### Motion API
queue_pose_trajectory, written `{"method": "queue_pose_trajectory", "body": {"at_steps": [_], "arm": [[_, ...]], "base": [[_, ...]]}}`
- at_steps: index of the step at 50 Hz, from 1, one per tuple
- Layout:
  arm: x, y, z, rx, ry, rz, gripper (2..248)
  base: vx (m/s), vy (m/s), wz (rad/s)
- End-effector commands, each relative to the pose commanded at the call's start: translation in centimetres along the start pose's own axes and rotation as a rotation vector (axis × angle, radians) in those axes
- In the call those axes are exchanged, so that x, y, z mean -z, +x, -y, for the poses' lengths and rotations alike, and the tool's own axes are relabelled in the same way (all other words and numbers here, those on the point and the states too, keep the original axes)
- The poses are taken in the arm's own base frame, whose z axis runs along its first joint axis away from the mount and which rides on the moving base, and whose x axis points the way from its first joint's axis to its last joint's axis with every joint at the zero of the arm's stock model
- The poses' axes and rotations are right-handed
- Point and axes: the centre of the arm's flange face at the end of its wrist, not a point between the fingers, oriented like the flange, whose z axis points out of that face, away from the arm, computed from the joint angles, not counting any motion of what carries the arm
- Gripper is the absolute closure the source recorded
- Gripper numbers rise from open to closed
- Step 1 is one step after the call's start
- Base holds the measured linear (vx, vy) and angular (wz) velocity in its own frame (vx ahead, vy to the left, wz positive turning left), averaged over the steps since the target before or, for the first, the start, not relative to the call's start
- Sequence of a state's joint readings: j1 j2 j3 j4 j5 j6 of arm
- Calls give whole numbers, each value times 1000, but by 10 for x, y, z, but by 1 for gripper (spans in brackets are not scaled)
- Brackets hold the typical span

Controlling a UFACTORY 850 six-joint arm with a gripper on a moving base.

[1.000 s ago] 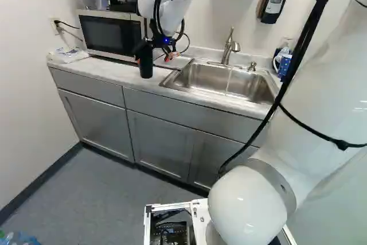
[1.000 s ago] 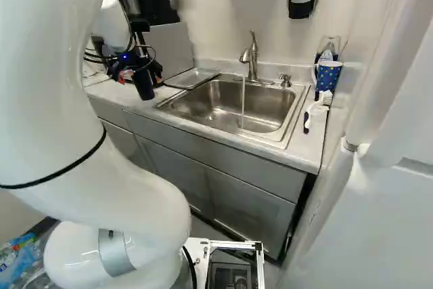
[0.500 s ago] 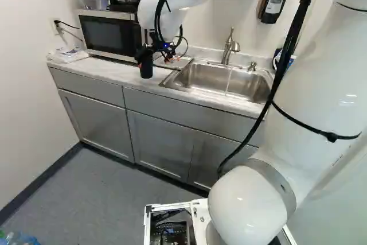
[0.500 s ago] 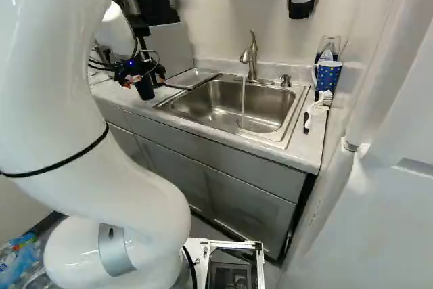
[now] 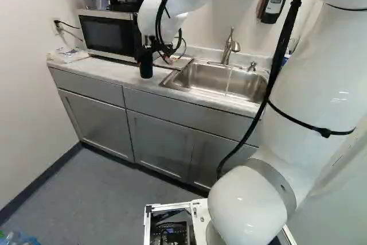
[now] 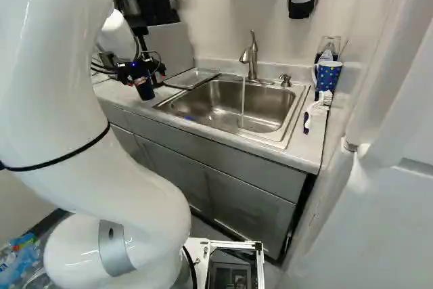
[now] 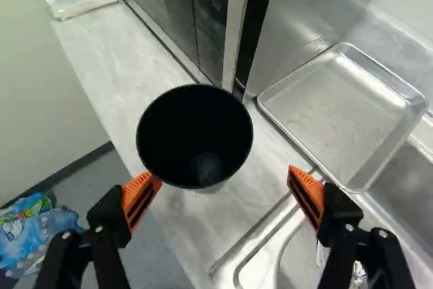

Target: Rinse the cup and place it in the tray

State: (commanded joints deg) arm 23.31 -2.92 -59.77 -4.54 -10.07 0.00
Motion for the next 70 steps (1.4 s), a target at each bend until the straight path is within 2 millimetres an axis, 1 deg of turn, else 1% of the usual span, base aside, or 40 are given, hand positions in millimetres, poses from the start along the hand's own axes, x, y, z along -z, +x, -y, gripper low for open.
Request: {"method": "queue_pose_trajectory", "body": {"at_steps": [18, 19, 30, 48, 70], "arm": [[0, 0, 0, 0, 0, 0, 3], [0, 1, 5, 7, 7, -1, 3], [-3, 4, 15, 20, 21, -2, 3], [-4, 5, 15, 20, 22, -10, 3], [-23, 1, 17, 13, 26, -55, 3]], "base": [[0, 0, 0], [0, 0, 0], [0, 0, 0], [0, 0, 0], [0, 0, 0]]}}
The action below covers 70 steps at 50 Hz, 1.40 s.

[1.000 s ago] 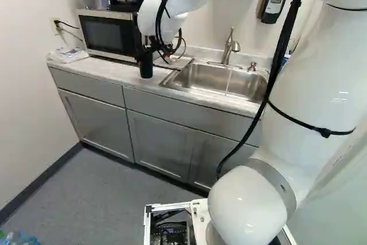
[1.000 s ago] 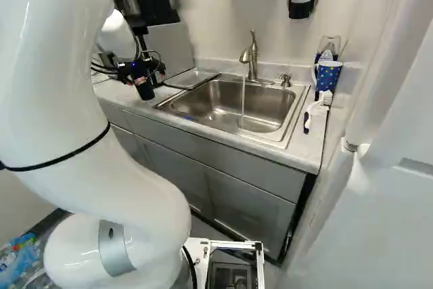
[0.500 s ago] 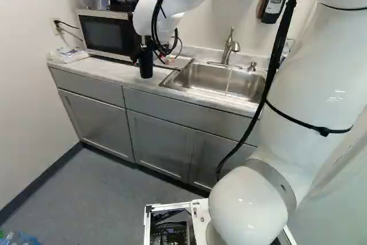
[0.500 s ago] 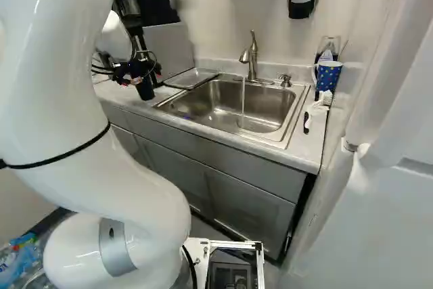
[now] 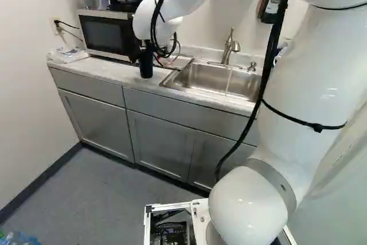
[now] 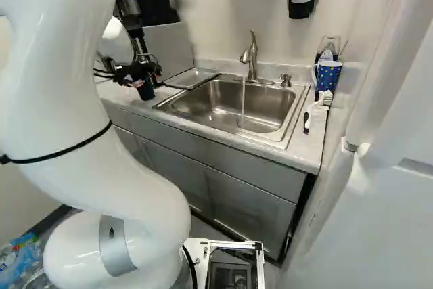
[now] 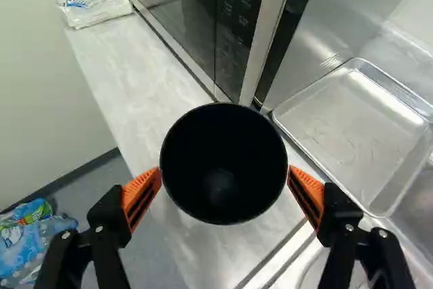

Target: Rinse the cup and place it in the tray

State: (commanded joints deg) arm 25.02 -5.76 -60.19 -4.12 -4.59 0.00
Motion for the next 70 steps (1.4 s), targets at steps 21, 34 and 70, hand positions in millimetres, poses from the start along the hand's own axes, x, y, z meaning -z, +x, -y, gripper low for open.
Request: {"method": "queue_pose_trajectory", "body": {"at_steps": [21, 34, 70], "arm": [[-18, -4, 1, -50, 3, -88, 3], [-20, -12, 2, -96, -1, -157, 3], [-9, -25, 13, -175, -5, -315, 3]], "base": [[0, 0, 0], [0, 0, 0], [0, 0, 0]]}}
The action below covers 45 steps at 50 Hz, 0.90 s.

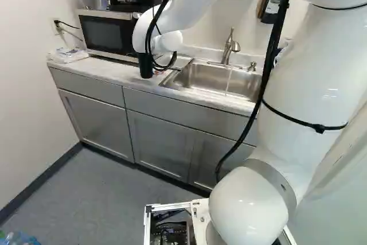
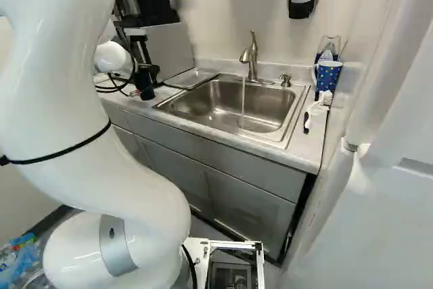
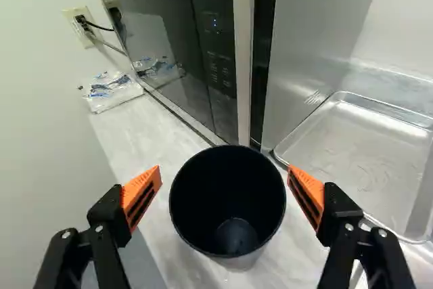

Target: Rinse the cup and place it in the tray

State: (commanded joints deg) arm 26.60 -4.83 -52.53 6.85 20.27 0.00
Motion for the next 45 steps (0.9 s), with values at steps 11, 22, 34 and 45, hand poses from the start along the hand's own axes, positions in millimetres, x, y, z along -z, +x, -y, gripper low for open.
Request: {"method": "queue_pose_trajectory", "body": {"at_steps": [11, 22, 34, 45], "arm": [[5, -2, 5, 4, 9, 1, 3], [11, -5, 7, 5, 13, 2, 3], [11, -8, 4, 4, 8, 9, 3], [12, -12, -3, 0, -3, 16, 3]], "base": [[0, 0, 0], [0, 0, 0], [0, 0, 0], [0, 0, 0]]}}
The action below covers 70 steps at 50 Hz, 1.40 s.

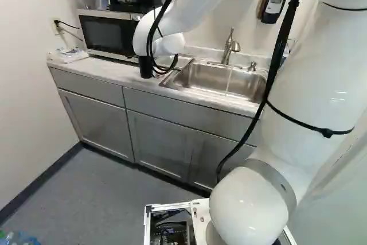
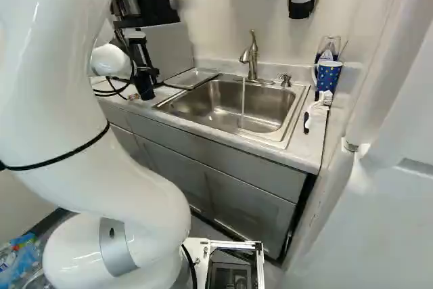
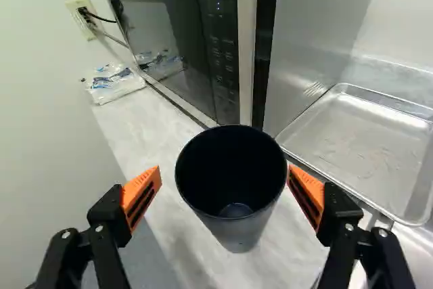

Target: Rinse the cup and place it in the tray

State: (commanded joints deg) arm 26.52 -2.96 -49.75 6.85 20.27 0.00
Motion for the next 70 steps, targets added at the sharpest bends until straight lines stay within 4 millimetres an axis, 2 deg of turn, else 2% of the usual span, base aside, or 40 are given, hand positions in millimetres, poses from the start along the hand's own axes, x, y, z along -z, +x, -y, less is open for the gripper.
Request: {"method": "queue_pose_trajectory", "body": {"at_steps": [10, 30, 59, 70], "arm": [[4, -1, -7, -5, -12, -1, 3], [3, -1, -7, -5, -12, 0, 3], [-13, -26, -9, -3, -18, 58, 3], [-13, -26, -9, -3, -18, 58, 3]], "base": [[0, 0, 0], [0, 0, 0], [0, 0, 0], [0, 0, 0]]}}
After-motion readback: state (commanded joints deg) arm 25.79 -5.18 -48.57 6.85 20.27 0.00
